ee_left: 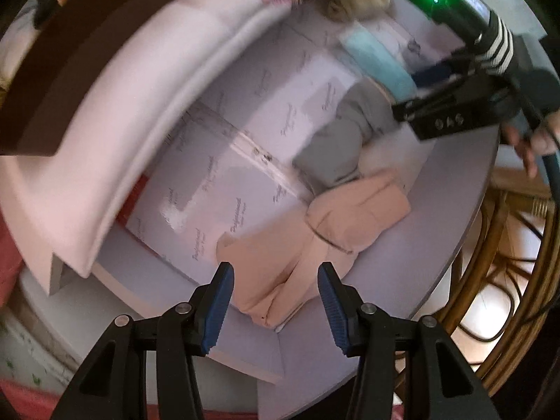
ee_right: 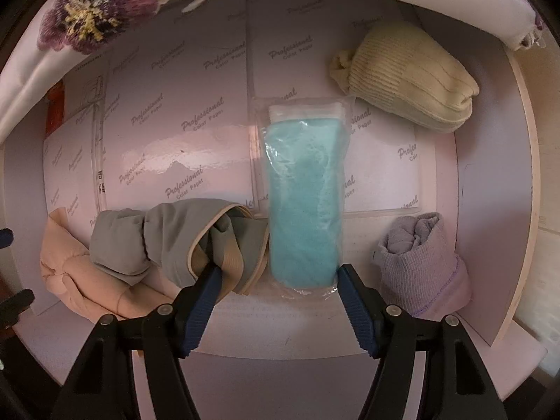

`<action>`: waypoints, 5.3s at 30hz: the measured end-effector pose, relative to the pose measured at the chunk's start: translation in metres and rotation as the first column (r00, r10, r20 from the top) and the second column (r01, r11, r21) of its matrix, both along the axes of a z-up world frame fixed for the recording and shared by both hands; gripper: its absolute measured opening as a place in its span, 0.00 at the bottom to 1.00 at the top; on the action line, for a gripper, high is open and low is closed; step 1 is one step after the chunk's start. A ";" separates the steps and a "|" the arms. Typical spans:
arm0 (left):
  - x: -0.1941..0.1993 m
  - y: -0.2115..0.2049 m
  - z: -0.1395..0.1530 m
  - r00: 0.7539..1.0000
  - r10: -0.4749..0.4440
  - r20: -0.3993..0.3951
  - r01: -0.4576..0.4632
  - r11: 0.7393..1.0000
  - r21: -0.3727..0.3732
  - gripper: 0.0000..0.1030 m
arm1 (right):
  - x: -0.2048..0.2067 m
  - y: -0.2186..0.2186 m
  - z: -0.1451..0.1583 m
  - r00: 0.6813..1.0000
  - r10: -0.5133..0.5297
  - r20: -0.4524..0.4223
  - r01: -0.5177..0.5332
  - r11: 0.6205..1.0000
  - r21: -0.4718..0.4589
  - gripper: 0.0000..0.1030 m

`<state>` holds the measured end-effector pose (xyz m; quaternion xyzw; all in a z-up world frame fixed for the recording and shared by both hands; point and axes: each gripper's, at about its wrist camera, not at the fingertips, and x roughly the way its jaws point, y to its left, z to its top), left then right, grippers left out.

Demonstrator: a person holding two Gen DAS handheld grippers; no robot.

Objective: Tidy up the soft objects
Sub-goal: 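Grasp the peach cloth with the left tool while the right tool reaches the grey cloth, then lift the peach cloth toward the gold tray with the left tool while the right grasps grey cloth, then lower the peach cloth into the gold tray and open the left tool, then withdraw the left tool from the tray back over the drawer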

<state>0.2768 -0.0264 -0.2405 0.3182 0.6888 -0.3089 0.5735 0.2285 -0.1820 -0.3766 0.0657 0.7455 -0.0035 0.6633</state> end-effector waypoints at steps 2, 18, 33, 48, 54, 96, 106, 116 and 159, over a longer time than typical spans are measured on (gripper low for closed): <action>0.003 0.004 -0.005 1.000 -0.015 -0.017 0.015 1.000 -0.001 0.49 | 0.000 0.001 -0.002 1.000 -0.001 -0.003 0.001 1.000 0.004 0.68; -0.003 0.010 -0.062 0.985 -0.017 -0.171 0.011 0.999 -0.041 0.50 | 0.006 0.011 -0.015 1.000 0.011 -0.013 -0.011 1.000 0.029 0.68; -0.025 0.027 -0.053 0.989 0.052 -0.136 -0.064 0.994 -0.084 0.16 | 0.003 0.004 -0.022 1.000 0.005 -0.007 -0.005 0.999 0.032 0.68; -0.013 0.044 0.017 0.992 0.122 -0.036 -0.127 0.977 -0.172 0.13 | 0.002 0.004 -0.021 1.000 0.010 -0.008 -0.009 1.000 0.030 0.68; -0.006 0.052 0.063 0.981 0.193 0.016 -0.182 0.950 -0.253 0.13 | 0.005 0.001 -0.010 1.000 -0.009 0.016 0.008 0.999 0.049 0.68; 0.107 0.095 0.162 0.392 0.918 -0.057 -0.625 0.220 -0.748 0.12 | 0.007 0.065 -0.019 0.956 0.286 0.056 -0.290 0.955 0.063 0.58; 0.110 0.087 0.129 0.332 0.943 -0.013 -0.687 0.232 -0.689 0.12 | 0.005 0.078 -0.027 0.952 0.303 0.040 -0.305 0.951 0.050 0.55; 0.128 0.073 0.121 0.298 0.949 0.102 -0.714 0.293 -0.636 0.13 | -0.007 0.089 -0.043 0.940 0.340 0.014 -0.341 0.940 0.035 0.43; 0.031 0.067 0.166 0.373 0.827 0.420 -0.629 0.558 -0.541 0.38 | -0.024 0.105 -0.050 0.925 0.379 0.019 -0.378 0.925 -0.032 0.33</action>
